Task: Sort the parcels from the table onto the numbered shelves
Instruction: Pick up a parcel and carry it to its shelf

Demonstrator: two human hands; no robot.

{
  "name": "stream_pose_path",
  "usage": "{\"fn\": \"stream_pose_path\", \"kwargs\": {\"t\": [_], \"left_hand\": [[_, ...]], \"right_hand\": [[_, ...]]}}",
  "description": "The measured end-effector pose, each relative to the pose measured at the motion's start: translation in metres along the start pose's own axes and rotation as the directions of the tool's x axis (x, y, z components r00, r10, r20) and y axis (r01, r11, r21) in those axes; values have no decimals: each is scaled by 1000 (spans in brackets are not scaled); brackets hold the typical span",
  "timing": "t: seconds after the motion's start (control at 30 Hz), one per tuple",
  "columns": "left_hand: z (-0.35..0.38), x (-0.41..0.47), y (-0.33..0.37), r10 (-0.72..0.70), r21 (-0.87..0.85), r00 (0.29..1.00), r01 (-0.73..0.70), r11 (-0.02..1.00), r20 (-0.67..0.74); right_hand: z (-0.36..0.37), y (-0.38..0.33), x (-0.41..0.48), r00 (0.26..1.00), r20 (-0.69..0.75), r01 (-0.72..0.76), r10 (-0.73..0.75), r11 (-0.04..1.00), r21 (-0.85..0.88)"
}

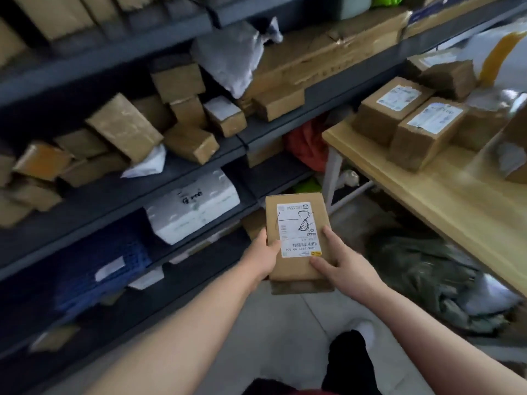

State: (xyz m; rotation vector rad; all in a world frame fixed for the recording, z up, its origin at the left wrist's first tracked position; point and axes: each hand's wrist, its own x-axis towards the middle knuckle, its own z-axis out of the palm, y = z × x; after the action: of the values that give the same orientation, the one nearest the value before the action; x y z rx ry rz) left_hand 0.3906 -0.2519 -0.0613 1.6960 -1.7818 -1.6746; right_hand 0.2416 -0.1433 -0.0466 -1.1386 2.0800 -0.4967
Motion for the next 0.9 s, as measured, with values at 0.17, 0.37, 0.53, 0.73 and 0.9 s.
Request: {"fn": "stream_pose_path", "kwargs": {"t": [0.17,0.37,0.53,0.73,0.9], "left_hand": [[-91,-49,-68,-95,-131,972,67,989,-215],[-159,-114,-132,-270,-305,857,141,942,-439],[-191,-157,-176,-409,-441,704,150,885,-581],[-207,-208,-199,-579,-664,520,29,747,-629],[-210,-240,-221,-692,-762,380,-56,645,-613]], "right_hand": [[71,-80,-9,963,157,230,-218,971,-62],[139,-159,-14,808,384,515,-446,852,-94],[191,-213,-23,617,561,704,-552,706,-80],[237,-265,-39,391,731,824,-559,567,-7],[272,-296,-58,209,811,885,-546,458,80]]}}
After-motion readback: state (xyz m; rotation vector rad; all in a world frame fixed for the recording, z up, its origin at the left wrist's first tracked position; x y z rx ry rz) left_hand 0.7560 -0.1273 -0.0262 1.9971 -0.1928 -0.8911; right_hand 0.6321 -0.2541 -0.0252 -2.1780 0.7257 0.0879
